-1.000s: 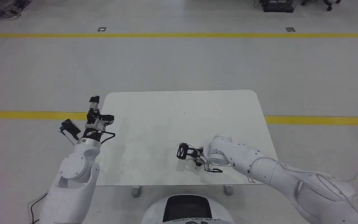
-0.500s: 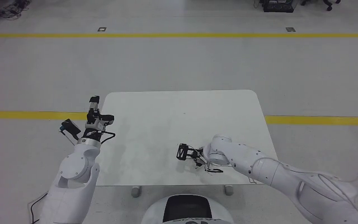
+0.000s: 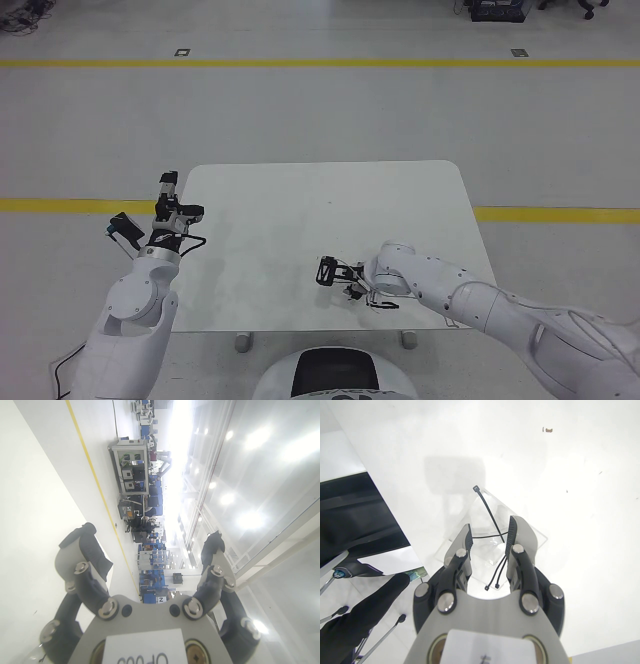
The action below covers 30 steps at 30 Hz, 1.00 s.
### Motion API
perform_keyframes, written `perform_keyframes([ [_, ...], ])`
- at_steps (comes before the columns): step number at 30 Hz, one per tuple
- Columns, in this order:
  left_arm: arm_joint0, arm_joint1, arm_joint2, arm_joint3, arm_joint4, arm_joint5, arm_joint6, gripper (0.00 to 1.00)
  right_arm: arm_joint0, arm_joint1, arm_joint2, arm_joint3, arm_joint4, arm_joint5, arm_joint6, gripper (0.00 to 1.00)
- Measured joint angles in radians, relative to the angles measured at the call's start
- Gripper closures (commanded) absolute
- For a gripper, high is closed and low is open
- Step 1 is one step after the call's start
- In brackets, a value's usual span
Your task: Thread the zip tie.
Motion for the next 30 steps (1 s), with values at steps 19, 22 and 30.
perform_keyframes([
  [19, 0.0, 0.0, 0.0, 0.0, 0.0, 0.0, 0.0, 0.0, -0.007, -0.032, 0.0, 0.047, 0.001, 0.0, 0.002, 0.87],
  [22, 0.0, 0.0, 0.0, 0.0, 0.0, 0.0, 0.0, 0.0, -0.007, -0.035, 0.0, 0.053, 0.001, 0.0, 0.0, 0.91],
  [30, 0.0, 0.0, 0.0, 0.0, 0.0, 0.0, 0.0, 0.0, -0.009, -0.04, 0.0, 0.07, 0.0, 0.0, -0.013, 1.0],
])
